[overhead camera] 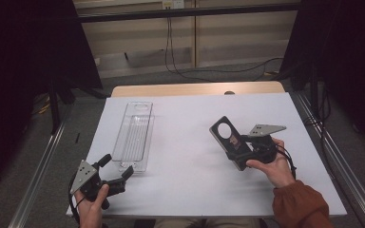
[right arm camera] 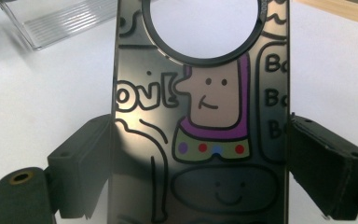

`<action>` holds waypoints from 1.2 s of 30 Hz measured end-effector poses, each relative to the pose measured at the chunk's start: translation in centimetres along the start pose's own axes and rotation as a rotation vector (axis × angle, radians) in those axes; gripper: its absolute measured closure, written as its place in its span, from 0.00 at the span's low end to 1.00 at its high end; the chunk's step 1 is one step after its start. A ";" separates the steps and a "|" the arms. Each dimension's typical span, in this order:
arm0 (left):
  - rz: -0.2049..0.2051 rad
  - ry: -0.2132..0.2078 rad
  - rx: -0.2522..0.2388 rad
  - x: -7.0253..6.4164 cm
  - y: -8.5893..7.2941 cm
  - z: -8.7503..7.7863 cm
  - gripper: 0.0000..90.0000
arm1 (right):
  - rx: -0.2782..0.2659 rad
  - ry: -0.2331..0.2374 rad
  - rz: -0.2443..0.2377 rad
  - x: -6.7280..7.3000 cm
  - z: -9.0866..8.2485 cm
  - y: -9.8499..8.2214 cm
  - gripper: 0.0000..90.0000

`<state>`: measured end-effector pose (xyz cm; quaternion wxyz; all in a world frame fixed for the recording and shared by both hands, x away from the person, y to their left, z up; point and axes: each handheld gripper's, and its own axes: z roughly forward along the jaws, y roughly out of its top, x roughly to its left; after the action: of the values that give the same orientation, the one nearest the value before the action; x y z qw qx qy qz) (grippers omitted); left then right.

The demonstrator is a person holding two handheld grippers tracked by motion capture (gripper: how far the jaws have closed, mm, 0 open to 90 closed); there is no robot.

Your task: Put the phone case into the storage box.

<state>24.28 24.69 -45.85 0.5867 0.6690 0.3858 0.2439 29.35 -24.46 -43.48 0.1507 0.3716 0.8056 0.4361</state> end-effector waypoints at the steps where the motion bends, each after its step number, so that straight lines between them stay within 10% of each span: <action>1: 0.008 0.001 0.003 0.0 0.0 0.0 0.04 | -0.004 0.009 0.001 0.1 0.0 0.0 0.13; 36: 0.082 -0.262 -0.002 -2.6 1.6 2.3 0.04 | -0.112 0.164 -0.047 4.7 1.2 -0.9 0.13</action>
<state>24.93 21.20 -44.42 0.6222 0.7097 0.2779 0.1788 26.43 -20.62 -44.47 0.1148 0.3064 0.7983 0.5057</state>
